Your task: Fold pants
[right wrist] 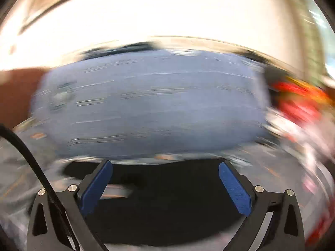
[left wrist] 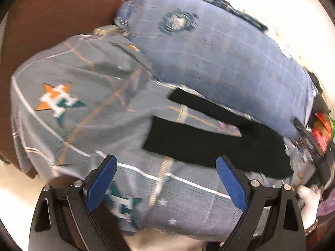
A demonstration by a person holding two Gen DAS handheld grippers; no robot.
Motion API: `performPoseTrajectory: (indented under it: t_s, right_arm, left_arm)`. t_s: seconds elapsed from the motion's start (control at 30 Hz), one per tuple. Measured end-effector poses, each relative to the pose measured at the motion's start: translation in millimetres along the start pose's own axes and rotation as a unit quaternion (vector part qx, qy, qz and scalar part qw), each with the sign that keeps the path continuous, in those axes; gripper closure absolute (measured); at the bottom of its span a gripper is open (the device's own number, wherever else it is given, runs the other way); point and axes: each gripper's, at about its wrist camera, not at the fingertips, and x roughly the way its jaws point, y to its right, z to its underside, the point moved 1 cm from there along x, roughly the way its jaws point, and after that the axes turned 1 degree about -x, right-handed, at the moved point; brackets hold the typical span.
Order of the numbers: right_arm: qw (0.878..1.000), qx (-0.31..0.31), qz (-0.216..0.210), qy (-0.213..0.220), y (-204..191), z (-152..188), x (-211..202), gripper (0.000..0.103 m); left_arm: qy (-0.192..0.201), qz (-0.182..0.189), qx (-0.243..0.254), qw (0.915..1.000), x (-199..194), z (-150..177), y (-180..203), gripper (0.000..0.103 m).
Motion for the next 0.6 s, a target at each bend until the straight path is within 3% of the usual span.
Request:
performPoseTrajectory:
  t_s: [0.1, 0.17, 0.3, 0.47, 0.5, 0.6]
  right_arm:
    - [0.995, -0.041, -0.088, -0.031, -73, -12, 22, 0.000]
    - [0.989, -0.067, -0.118, -0.064, -113, -12, 33, 0.000]
    - [0.988, -0.099, -0.101, -0.065, -153, -11, 32, 0.000]
    - [0.993, -0.115, -0.016, -0.031, -172, -20, 31, 0.000]
    - [0.992, -0.122, -0.011, -0.044, -176, -20, 37, 0.000]
    - [0.983, -0.123, -0.049, -0.125, -184, -11, 70, 0.001]
  left_arm:
    - [0.018, -0.010, -0.018, 0.9996, -8, -8, -26, 0.008]
    - [0.027, -0.019, -0.020, 0.9993, -11, -12, -39, 0.008]
    - [0.046, -0.033, -0.025, 0.9981, -13, -20, -66, 0.008]
    - [0.038, -0.034, -0.044, 0.9977, -5, -22, -90, 0.008]
    - [0.035, -0.035, -0.050, 0.9975, -3, -22, -94, 0.008]
    - [0.027, -0.035, -0.067, 0.9967, 3, -20, -103, 0.008]
